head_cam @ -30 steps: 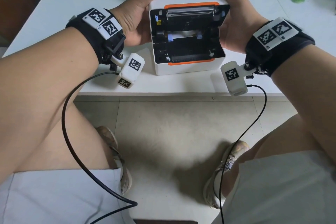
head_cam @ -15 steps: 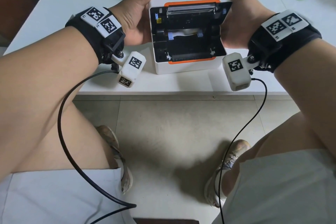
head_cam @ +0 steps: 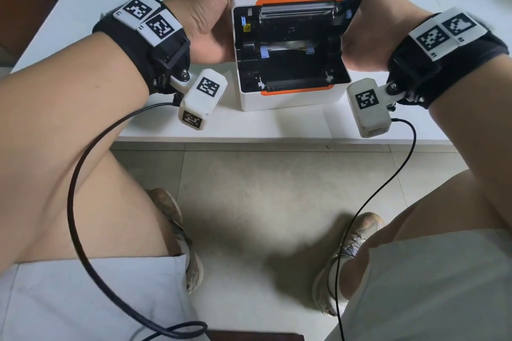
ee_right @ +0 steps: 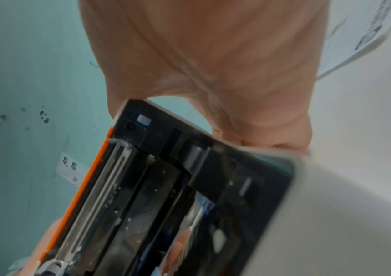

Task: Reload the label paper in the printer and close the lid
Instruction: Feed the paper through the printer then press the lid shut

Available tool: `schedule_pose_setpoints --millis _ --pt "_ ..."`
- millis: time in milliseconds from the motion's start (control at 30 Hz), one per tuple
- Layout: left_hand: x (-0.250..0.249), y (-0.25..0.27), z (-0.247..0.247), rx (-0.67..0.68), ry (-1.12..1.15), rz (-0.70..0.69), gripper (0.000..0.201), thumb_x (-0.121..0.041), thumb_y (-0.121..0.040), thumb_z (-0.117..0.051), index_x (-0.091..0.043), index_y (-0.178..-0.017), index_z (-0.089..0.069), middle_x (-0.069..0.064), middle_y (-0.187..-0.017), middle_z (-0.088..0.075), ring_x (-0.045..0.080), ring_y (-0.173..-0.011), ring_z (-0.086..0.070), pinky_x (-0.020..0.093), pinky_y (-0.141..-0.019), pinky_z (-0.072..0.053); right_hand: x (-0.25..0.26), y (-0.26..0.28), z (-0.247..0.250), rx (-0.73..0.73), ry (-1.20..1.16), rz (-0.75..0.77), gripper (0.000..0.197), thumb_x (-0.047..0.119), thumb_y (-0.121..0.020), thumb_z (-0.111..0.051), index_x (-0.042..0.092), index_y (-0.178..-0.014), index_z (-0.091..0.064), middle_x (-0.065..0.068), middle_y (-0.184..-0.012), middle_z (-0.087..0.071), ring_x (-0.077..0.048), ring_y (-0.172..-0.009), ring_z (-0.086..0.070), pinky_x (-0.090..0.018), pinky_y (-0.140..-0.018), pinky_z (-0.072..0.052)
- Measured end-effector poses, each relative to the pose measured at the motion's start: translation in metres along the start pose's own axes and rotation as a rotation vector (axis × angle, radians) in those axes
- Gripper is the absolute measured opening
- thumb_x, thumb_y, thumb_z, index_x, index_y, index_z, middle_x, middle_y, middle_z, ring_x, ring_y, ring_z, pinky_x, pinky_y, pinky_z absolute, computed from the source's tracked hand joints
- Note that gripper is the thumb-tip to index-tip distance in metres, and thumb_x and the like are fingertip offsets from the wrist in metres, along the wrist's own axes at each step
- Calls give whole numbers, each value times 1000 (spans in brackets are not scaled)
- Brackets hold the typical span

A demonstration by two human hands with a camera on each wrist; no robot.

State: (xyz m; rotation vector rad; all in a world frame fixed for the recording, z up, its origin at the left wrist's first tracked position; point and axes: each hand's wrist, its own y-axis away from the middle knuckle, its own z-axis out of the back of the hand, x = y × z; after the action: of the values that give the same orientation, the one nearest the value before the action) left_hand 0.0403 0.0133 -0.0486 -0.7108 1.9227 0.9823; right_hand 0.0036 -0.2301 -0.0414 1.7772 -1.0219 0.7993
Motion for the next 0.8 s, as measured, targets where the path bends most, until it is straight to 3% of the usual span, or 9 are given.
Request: schedule_pose_setpoints --millis 67,133,200,367,467,533,667,800 --pt "0 1 -2 6 -3 10 59 -32 -101 -67 -7 -153 -53 17 -150 -63 37 -130 -68 56 -109 -53 -1 -1 1 3 3 -3 66 40 -105 -63 8 -161 -50 -11 -153 -66 -36 -127 -74 -58 -107 -58" --pt "0 2 -3 28 -7 24 65 -31 -101 -67 -7 -158 -47 19 -152 -60 39 -134 -65 57 -113 -50 -1 -1 1 21 2 -12 53 41 -105 -63 7 -146 -60 -11 -152 -67 -35 -128 -74 -58 -109 -56" --pt "0 3 -4 45 -17 30 64 -31 -102 -65 -6 -158 -47 20 -152 -60 40 -135 -63 57 -116 -48 -2 0 1 40 -3 -10 41 41 -105 -62 11 -133 -59 -12 -154 -65 -35 -130 -73 -59 -109 -56" --pt "0 7 -7 23 -24 41 59 -32 -103 -63 -3 -153 -53 20 -148 -63 39 -135 -64 56 -116 -49 -5 8 -4 73 -25 -8 37 42 -107 -58 9 -124 -62 -11 -153 -64 -34 -130 -73 -56 -104 -59" --pt "0 9 -10 -27 -60 35 52 -35 -103 -63 -5 -145 -59 18 -140 -70 38 -127 -70 57 -111 -53 -5 11 -6 57 -42 5 36 40 -107 -59 9 -125 -63 -12 -151 -66 -35 -127 -75 -53 -98 -63" --pt "0 10 -10 -40 -70 34 60 -36 -101 -65 -7 -152 -53 18 -139 -71 38 -124 -71 57 -109 -54 -4 10 -6 41 -48 4 38 40 -107 -60 9 -128 -63 -13 -151 -67 -35 -126 -75 -52 -95 -64" --pt "0 10 -10 -37 -53 36 63 -35 -101 -66 -8 -156 -50 18 -143 -68 39 -125 -71 59 -107 -54 -5 7 -6 26 -20 5 55 41 -107 -58 6 -149 -60 -17 -150 -68 -39 -130 -72 -57 -107 -58" --pt "0 9 -11 -37 -19 25 41 -31 -101 -67 -7 -134 -63 19 -145 -66 39 -127 -70 59 -108 -54 -5 7 -5 37 -3 16 42 41 -109 -55 8 -132 -64 -15 -146 -71 -37 -129 -73 -58 -107 -58"
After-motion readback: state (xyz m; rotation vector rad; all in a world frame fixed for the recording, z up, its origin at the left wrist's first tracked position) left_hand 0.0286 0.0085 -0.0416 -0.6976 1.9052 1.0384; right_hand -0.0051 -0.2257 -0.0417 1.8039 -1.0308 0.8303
